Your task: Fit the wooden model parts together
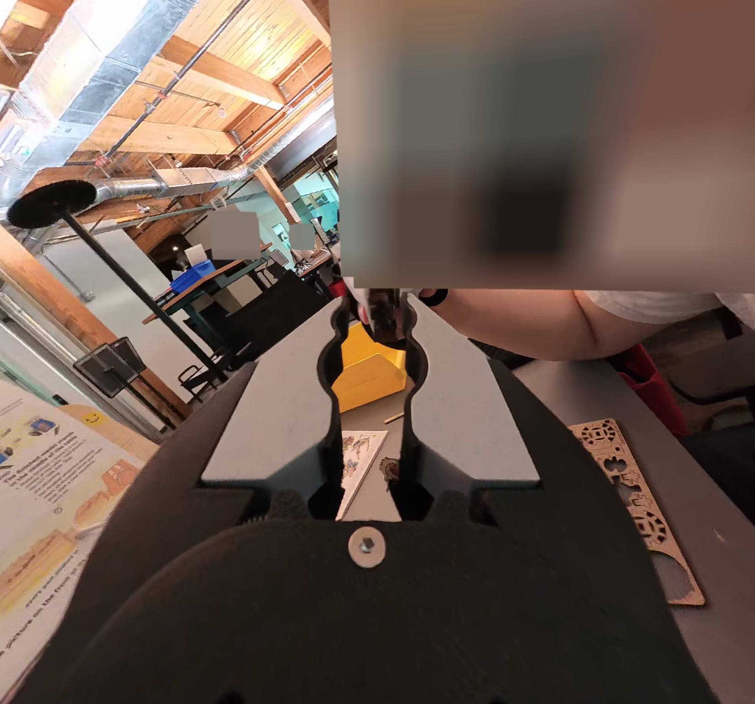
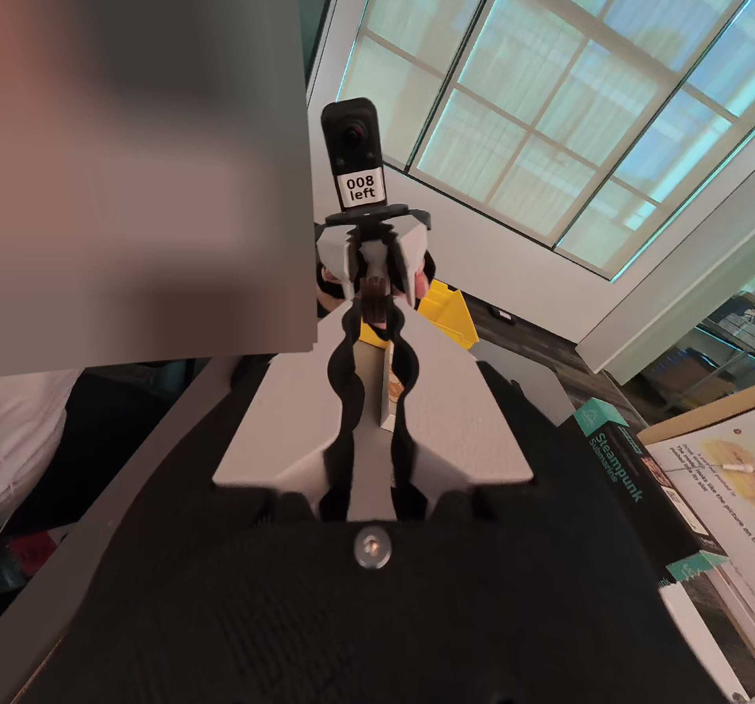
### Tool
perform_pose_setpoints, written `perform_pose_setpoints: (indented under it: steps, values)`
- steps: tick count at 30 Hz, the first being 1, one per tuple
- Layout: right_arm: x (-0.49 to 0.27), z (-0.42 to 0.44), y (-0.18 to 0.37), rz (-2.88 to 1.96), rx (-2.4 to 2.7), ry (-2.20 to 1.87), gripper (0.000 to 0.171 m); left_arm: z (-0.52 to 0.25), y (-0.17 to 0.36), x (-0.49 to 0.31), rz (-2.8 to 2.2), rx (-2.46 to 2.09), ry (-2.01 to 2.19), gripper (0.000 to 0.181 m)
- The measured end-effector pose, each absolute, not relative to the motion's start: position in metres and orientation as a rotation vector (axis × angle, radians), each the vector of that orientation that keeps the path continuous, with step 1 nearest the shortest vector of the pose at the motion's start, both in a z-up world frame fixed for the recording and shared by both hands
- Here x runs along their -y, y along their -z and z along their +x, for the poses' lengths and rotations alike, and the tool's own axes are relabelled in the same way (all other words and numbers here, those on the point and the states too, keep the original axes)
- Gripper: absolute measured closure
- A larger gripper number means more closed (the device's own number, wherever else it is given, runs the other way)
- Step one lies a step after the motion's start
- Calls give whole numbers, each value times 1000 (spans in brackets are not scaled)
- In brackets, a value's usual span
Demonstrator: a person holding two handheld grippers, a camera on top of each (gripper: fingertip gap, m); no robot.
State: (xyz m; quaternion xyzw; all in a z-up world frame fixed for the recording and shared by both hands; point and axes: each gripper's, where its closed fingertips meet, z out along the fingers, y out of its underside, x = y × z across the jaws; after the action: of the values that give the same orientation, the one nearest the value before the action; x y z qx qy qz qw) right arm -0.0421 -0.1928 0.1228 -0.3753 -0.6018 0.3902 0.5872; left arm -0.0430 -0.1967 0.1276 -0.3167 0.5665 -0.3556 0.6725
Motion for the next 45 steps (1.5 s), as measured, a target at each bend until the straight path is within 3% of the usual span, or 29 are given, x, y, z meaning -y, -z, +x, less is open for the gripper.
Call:
perform_pose_setpoints:
  steps: [8,20,25,45]
  values:
    - [188,-46,-116,-876,1424,-823,161,-39,-120,195,-743,-1314,739,174]
    - [192,-50,-110,-837,1472,-730,161,-39,-113,201,-755,-1388,764,161]
    - [193,-51,-106,-828,1495,-716,161,-38,-110,200,-743,-1396,734,171]
    - [206,-49,-113,-735,1496,-708,160,-36,-108,207,-680,-1421,670,171]
